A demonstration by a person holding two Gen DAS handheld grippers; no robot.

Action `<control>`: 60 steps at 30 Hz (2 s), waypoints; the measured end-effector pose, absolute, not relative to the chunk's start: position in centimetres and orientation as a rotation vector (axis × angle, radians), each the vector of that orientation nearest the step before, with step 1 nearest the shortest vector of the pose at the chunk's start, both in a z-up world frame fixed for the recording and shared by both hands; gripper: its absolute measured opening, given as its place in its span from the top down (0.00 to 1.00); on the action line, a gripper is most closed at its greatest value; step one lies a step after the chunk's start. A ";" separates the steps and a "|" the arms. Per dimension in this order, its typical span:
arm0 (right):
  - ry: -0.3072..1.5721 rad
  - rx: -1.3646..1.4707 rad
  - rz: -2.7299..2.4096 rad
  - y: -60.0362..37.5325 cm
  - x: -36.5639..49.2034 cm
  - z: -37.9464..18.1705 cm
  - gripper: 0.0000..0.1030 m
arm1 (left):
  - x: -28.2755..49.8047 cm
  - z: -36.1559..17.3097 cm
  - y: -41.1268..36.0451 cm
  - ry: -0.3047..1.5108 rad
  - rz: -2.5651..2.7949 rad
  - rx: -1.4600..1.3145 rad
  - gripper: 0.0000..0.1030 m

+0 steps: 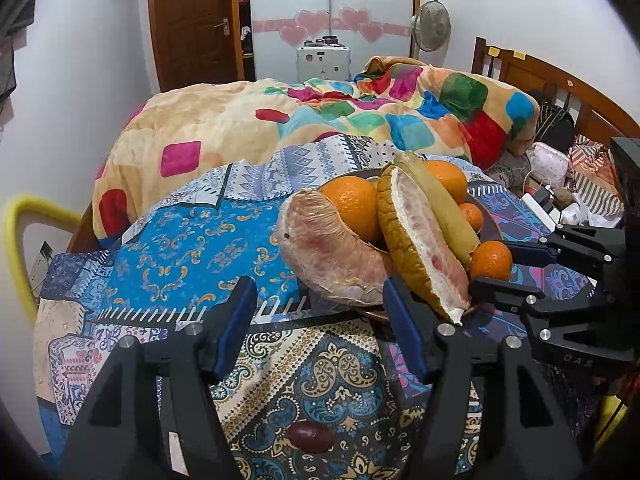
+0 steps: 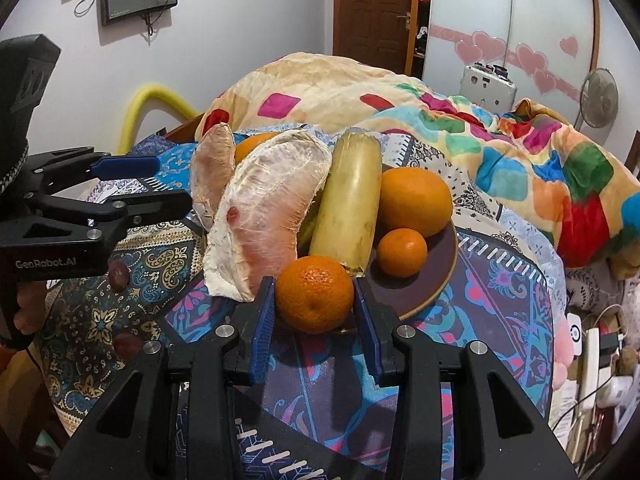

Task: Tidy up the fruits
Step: 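Grasp a dark red date with the right tool while the left tool grasps another date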

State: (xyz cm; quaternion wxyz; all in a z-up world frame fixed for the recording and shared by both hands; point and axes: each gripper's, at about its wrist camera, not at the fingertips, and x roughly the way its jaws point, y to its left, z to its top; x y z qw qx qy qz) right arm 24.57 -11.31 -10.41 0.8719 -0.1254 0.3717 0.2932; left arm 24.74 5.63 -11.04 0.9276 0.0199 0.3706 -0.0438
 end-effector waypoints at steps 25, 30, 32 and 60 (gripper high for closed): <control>0.696 -0.160 0.648 -11.8 18.2 -6.2 0.51 | 15.1 -8.4 7.8 0.716 -0.026 -0.001 0.33; 0.726 -0.169 0.689 -9.9 16.9 -7.5 0.51 | 13.3 -9.3 8.0 0.735 -0.030 -0.005 0.32; 0.744 -0.178 0.698 -9.2 16.7 -8.1 0.51 | 12.8 -9.9 8.2 0.746 -0.026 -0.007 0.32; 0.850 -0.214 0.750 -6.5 17.3 -12.3 0.75 | 14.5 -14.0 8.0 0.807 -0.046 0.028 0.33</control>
